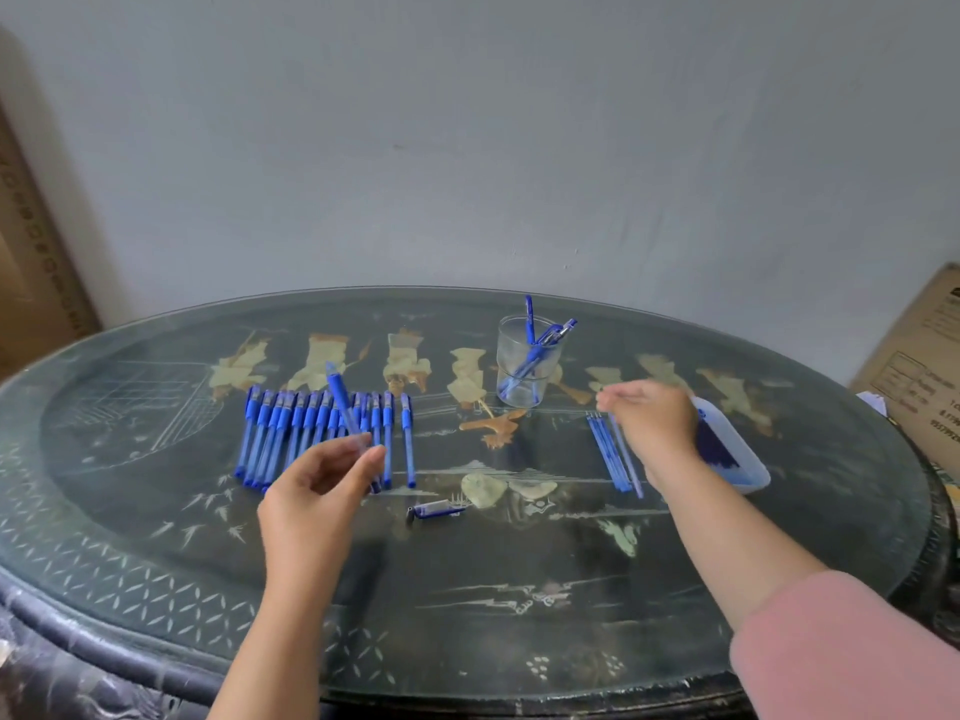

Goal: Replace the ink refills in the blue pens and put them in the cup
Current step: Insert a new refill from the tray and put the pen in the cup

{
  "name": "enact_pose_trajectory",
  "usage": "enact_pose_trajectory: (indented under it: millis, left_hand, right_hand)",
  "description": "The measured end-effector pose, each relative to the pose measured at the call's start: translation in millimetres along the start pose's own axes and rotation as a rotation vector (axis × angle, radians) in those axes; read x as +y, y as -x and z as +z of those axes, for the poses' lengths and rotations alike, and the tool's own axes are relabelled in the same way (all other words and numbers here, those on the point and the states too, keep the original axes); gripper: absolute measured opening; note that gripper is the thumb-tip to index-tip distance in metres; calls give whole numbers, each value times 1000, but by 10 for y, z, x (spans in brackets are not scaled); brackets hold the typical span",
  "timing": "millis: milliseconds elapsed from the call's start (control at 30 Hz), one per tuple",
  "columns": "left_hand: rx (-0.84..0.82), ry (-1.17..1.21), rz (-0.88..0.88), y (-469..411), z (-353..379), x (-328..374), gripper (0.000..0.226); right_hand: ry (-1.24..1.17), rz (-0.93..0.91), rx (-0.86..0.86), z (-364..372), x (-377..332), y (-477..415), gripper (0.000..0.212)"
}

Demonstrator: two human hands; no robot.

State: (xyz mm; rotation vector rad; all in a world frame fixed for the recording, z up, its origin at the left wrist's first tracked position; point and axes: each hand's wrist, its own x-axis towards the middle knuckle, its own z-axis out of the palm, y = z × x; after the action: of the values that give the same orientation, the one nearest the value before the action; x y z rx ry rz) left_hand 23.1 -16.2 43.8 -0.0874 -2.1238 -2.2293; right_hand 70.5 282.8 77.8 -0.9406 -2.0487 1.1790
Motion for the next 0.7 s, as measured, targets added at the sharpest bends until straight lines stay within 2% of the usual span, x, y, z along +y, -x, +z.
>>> enact_pose_trajectory:
  millis: [233,367,700]
  left_hand:
    - [55,5,-18,-73,35,-141,15]
    - [62,-3,-7,-78,59,-202,14]
    - [43,-34,-16,-104,77,-228,16]
  right_hand:
    - [191,24,-56,132,173,-243,11]
    - [276,-20,-64,183,186,-341,13]
    - [388,19,-90,289,225,-457,14]
